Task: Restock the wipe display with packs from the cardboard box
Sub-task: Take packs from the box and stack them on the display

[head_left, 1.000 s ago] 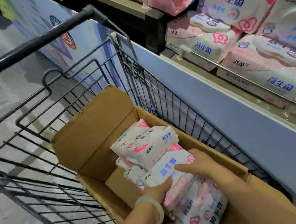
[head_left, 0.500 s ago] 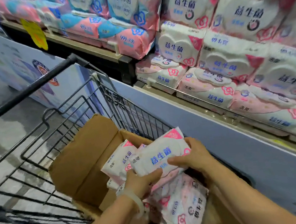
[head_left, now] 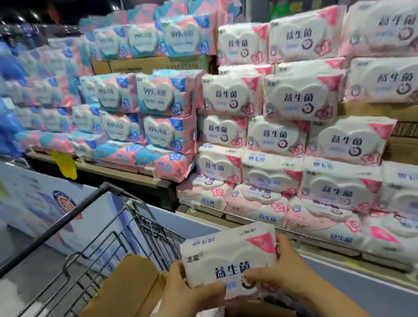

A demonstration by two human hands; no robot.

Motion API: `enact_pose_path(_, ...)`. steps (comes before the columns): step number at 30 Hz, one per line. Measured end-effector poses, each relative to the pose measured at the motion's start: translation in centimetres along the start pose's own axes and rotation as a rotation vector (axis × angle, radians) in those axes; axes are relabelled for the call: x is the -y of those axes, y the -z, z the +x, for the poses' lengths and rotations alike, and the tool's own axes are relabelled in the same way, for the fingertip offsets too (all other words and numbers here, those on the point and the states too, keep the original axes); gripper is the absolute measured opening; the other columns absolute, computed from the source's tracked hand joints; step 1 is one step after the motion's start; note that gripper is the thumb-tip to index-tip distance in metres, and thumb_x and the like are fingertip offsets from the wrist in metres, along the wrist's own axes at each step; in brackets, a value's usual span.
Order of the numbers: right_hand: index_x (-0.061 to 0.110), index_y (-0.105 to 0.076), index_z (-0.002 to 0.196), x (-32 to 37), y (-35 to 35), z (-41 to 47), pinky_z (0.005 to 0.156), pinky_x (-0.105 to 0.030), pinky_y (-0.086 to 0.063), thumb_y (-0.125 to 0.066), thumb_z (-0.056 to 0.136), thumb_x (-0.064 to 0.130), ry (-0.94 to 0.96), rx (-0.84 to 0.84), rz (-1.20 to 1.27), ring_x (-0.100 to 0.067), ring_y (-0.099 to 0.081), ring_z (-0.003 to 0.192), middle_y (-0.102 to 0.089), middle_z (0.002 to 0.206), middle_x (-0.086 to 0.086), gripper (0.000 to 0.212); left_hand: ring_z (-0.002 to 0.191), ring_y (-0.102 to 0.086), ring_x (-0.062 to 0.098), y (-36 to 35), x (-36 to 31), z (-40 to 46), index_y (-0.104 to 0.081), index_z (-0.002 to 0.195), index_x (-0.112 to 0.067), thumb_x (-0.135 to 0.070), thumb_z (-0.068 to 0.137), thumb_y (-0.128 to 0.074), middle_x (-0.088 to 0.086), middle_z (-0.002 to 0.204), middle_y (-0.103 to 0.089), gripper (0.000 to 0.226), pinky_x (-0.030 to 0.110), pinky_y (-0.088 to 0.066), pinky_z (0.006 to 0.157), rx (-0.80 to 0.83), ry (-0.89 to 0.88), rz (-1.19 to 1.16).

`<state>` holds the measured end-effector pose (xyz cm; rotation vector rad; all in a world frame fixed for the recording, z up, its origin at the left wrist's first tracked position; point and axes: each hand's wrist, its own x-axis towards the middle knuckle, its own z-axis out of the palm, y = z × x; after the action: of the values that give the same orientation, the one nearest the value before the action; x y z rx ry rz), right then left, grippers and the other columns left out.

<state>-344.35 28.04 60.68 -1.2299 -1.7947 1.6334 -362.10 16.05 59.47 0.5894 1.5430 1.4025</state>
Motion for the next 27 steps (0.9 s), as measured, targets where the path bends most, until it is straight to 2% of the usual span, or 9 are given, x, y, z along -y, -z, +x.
enact_pose_path(3, 0.019, -0.042, 0.121, 0.4, 0.0, 0.5, 0.068, -0.026, -0.057, -0.088, 0.055, 0.003, 0.045, -0.072, 0.026, -0.015, -0.065, 0.094, -0.065, 0.106, -0.001, 0.082, 0.085, -0.062, 0.024, -0.2, -1.7, 1.5, -0.042, 0.112, -0.008, 0.016, 0.064, -0.077, 0.014, 0.106, -0.058, 0.064, 0.021, -0.054, 0.046, 0.049, -0.029, 0.028)
enact_pose_path(5, 0.023, -0.045, 0.115, 0.7, -0.2, 1.3, 0.079, -0.040, -0.058, -0.090, 0.052, 0.006, 0.053, -0.117, 0.061, -0.021, -0.066, 0.095, -0.066, 0.105, -0.003, 0.080, 0.087, -0.064, 0.025, 0.0, -2.4, 3.0, -0.041, 0.119, -0.007, 0.016, 0.067, -0.075, 0.014, 0.109, -0.059, 0.066, 0.022, -0.055, 0.049, 0.082, -0.040, 0.038)
enact_pose_path(7, 0.028, -0.045, 0.113, 1.4, -0.3, 2.4, 0.085, -0.048, -0.056, -0.092, 0.041, 0.021, 0.050, -0.156, 0.091, -0.022, -0.066, 0.097, -0.066, 0.106, -0.001, 0.086, 0.089, -0.064, 0.024, 0.3, -3.1, 5.0, -0.042, 0.119, -0.007, 0.016, 0.067, -0.076, 0.015, 0.110, -0.060, 0.066, 0.023, -0.056, 0.052, 0.114, -0.050, 0.056)
enact_pose_path(10, 0.027, -0.042, 0.121, 3.3, -0.4, 4.5, 0.087, -0.047, -0.055, -0.090, 0.031, 0.032, 0.066, -0.184, 0.096, -0.020, -0.065, 0.098, -0.065, 0.109, 0.001, 0.102, 0.089, -0.065, 0.022, 0.5, -5.1, 7.9, -0.049, 0.108, -0.016, 0.008, 0.055, -0.083, 0.015, 0.111, -0.063, 0.068, 0.023, -0.055, 0.055, 0.139, -0.119, 0.074)
enact_pose_path(13, 0.025, -0.042, 0.121, 6.1, 0.2, 6.8, 0.086, -0.044, -0.056, -0.092, 0.043, 0.020, 0.119, -0.246, 0.082, -0.017, -0.065, 0.096, -0.065, 0.107, 0.003, 0.092, 0.085, -0.063, 0.018, 0.3, -8.1, 10.9, -0.051, 0.106, -0.016, 0.013, 0.056, -0.082, 0.009, 0.101, -0.066, 0.065, 0.019, -0.054, 0.052, 0.153, -0.192, 0.077)
enact_pose_path(17, 0.025, -0.042, 0.119, 10.4, 1.5, 8.8, 0.084, -0.041, -0.056, -0.090, 0.053, 0.011, 0.202, -0.328, 0.072, -0.016, -0.064, 0.093, -0.063, 0.105, 0.003, 0.083, 0.087, -0.069, 0.016, -0.4, -13.1, 13.6, -0.057, 0.111, -0.023, -0.013, 0.033, -0.085, 0.005, 0.099, -0.073, 0.084, 0.026, -0.057, 0.061, 0.199, -0.275, 0.078)
enact_pose_path(20, 0.022, -0.043, 0.117, 14.5, 3.0, 9.8, 0.079, -0.036, -0.057, -0.089, 0.056, 0.017, 0.277, -0.375, 0.039, -0.014, -0.064, 0.090, -0.064, 0.102, 0.003, 0.077, 0.083, -0.071, 0.009, -1.2, -17.4, 15.0, -0.056, 0.110, -0.021, -0.005, 0.046, -0.082, 0.004, 0.102, -0.071, 0.071, 0.020, -0.056, 0.061, 0.238, -0.370, 0.080)
enact_pose_path(24, 0.023, -0.044, 0.116, 21.0, 5.6, 11.3, 0.087, -0.040, -0.054, -0.089, 0.051, 0.032, 0.389, -0.426, -0.023, -0.018, -0.064, 0.098, -0.063, 0.109, 0.002, 0.080, 0.094, -0.069, 0.016, -2.6, -24.3, 16.6, -0.054, 0.116, -0.016, 0.004, 0.067, -0.080, 0.005, 0.105, -0.070, 0.059, 0.022, -0.059, 0.066, 0.255, -0.516, 0.084)
enact_pose_path(27, 0.020, -0.044, 0.119, 26.4, 7.7, 12.8, 0.091, -0.043, -0.052, -0.088, 0.045, 0.044, 0.457, -0.479, -0.100, -0.022, -0.062, 0.103, -0.062, 0.113, -0.001, 0.090, 0.076, -0.069, 0.006, -3.9, -29.7, 17.6, -0.055, 0.107, -0.014, 0.008, 0.072, -0.073, 0.001, 0.093, -0.070, 0.045, 0.016, -0.056, 0.059, 0.270, -0.626, 0.066)
